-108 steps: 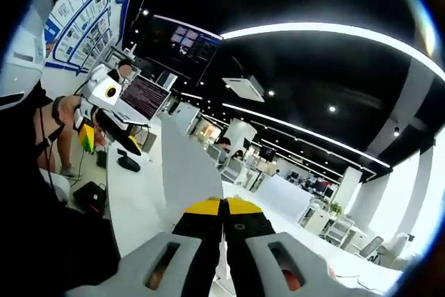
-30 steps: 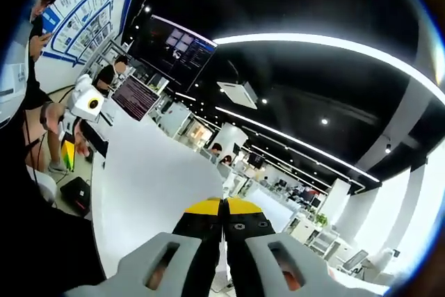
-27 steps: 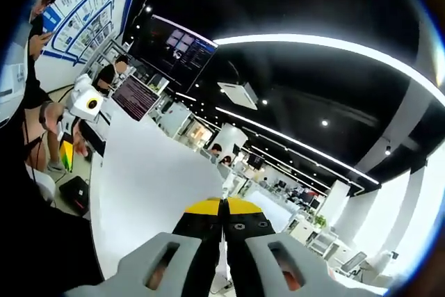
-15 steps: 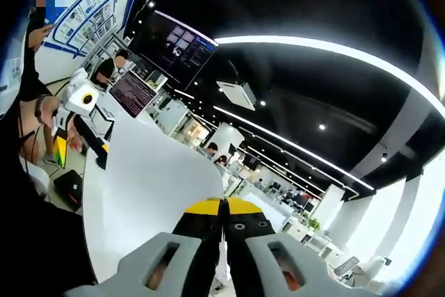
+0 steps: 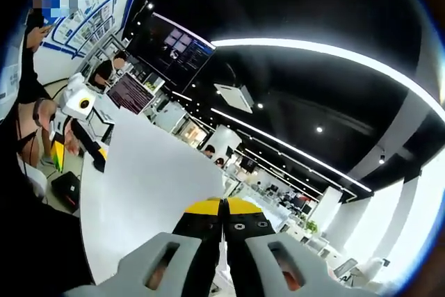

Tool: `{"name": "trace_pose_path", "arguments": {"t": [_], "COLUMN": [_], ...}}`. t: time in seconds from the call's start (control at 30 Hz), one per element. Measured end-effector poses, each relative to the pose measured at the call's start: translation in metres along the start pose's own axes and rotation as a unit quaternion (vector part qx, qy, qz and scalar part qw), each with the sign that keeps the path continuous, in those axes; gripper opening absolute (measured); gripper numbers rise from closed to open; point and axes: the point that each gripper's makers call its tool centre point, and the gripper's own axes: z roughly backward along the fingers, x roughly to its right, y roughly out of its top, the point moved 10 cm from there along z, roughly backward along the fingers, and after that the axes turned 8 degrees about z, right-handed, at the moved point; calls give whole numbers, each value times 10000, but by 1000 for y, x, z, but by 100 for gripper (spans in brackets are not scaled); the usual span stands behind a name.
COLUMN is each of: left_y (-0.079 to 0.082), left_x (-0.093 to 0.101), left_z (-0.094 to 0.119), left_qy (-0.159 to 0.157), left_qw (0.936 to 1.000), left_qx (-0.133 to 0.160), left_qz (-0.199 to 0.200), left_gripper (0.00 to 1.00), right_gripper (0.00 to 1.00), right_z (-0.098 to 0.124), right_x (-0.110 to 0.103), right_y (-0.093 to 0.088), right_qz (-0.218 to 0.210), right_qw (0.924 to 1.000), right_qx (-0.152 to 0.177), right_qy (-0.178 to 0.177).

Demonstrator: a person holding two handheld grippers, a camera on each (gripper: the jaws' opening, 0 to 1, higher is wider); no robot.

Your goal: Remove the paper from the printer output slot and place it on top of the printer

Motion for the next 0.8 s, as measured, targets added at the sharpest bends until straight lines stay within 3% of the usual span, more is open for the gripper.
{"name": "trace_pose_path", "arguments": {"t": [0.8], "left_y": [2], "left_x": [2], "left_z": [-1], "left_qy": [-19], "left_qw": [10000], "left_qx": [-5], "left_qz": [-26], "left_gripper": [88], "right_gripper": [0], "right_z": [5], "right_x": [17], "right_y": [3], "right_qz": [-4], "right_qw": [9998], "right_qx": [5], "right_qy": [-183]}}
